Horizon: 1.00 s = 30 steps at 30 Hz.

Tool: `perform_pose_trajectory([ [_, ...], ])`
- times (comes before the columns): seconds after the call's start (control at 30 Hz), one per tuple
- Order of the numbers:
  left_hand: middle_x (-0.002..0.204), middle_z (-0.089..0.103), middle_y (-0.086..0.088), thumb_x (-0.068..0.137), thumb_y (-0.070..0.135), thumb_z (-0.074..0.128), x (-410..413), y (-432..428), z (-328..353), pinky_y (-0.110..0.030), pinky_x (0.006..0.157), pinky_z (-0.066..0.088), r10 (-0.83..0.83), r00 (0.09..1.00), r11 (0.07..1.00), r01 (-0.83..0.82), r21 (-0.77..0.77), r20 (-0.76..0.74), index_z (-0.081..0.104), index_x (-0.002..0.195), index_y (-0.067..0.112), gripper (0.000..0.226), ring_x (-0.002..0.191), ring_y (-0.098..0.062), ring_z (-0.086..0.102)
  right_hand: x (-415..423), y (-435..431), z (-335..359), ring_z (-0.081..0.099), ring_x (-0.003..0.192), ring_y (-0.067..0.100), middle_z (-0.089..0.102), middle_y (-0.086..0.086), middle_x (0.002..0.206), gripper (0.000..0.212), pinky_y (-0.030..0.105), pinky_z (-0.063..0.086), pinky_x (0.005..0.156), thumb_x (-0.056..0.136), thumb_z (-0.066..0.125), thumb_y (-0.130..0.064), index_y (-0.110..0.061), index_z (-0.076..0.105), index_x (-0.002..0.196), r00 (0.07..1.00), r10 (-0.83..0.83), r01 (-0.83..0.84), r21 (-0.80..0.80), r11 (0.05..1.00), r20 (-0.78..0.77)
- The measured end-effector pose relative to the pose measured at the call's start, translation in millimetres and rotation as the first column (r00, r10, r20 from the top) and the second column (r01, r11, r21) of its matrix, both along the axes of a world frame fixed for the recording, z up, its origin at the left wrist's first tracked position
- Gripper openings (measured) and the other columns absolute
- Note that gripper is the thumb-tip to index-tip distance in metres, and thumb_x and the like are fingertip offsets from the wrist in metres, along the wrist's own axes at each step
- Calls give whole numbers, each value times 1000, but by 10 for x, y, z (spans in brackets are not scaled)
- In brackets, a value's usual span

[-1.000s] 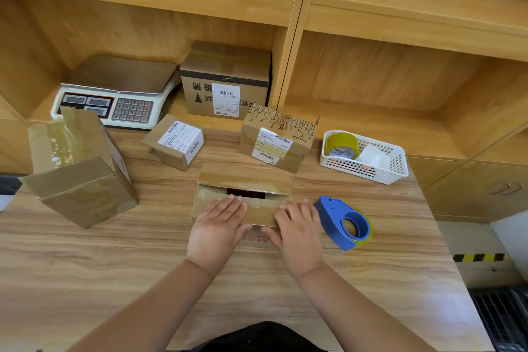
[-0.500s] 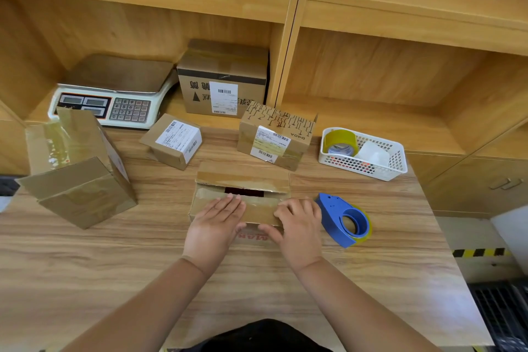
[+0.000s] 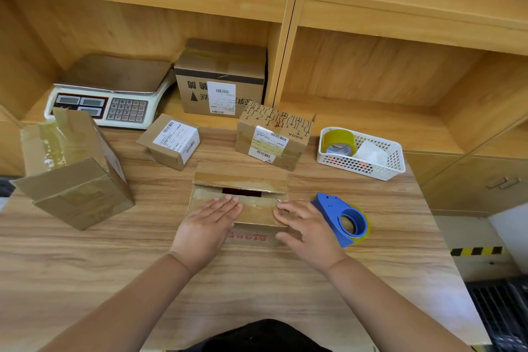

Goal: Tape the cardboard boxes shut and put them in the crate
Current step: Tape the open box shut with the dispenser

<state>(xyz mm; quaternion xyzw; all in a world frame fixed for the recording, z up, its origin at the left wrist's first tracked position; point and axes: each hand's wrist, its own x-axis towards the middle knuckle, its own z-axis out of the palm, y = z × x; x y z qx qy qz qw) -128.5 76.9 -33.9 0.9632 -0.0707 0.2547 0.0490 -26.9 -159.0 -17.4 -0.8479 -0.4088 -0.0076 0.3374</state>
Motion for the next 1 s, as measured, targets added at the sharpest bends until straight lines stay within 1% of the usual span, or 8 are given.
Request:
perform_pose_trajectory([
  [0.07,121,65,-3,105,34,21,-11,-7,45,-24,113,20,22,998,999,-24,-43,-58,69,114,11,54,113,-16,61,-9,46,25,46,115,5,63,-9,119,40,33,43,96,84,58,-43,-17,71,112,999,-33,33,22,999,6],
  [0.17,119,66,-4,105,35,23,-16,0,37,-25,112,23,-1,998,998,-3,-69,-67,70,112,10,54,111,-16,63,-10,80,17,49,110,6,66,-7,112,34,33,49,90,86,56,-38,-16,73,106,997,-47,44,46,998,65],
  [0.3,119,66,-5,104,20,27,-11,68,11,-26,113,24,-73,997,997,72,-40,-27,70,112,8,45,111,-18,63,33,29,-36,52,112,13,66,-1,115,31,34,49,91,88,55,-31,-14,72,108,984,19,-25,34,999,180],
  [0.4,120,65,-7,85,0,36,-34,89,19,-26,116,20,-101,995,995,100,-29,-17,68,114,6,44,111,-21,62,41,-20,-61,54,116,17,64,-2,122,31,38,49,94,92,52,-28,-16,68,116,971,38,-34,-21,999,237],
  [0.6,114,68,-8,82,-2,44,-24,63,26,-27,114,25,-111,993,990,113,-79,24,72,107,5,39,106,-22,65,-181,185,184,53,99,22,60,2,107,44,42,29,100,87,38,-45,-32,59,123,896,69,124,-397,909,438],
  [0.7,112,69,-8,80,1,48,-28,64,22,-25,115,24,-119,992,989,121,-79,37,73,105,5,35,104,-22,66,-219,328,183,51,91,25,56,3,99,44,46,27,100,87,40,-51,-36,52,127,884,93,150,-466,872,458],
  [0.83,112,69,-8,81,2,49,-14,64,30,-25,114,25,-130,991,988,132,-75,41,73,104,5,34,104,-22,66,-198,361,127,52,99,26,55,3,106,51,48,25,102,82,49,-54,-36,47,130,877,128,128,-481,867,463],
  [1.0,114,68,-8,80,0,47,-34,90,36,-25,115,23,-140,990,988,140,-71,15,72,107,5,36,106,-22,65,-119,162,142,45,113,27,57,5,114,48,50,32,103,86,37,-56,-39,48,129,877,126,121,-468,876,464],
])
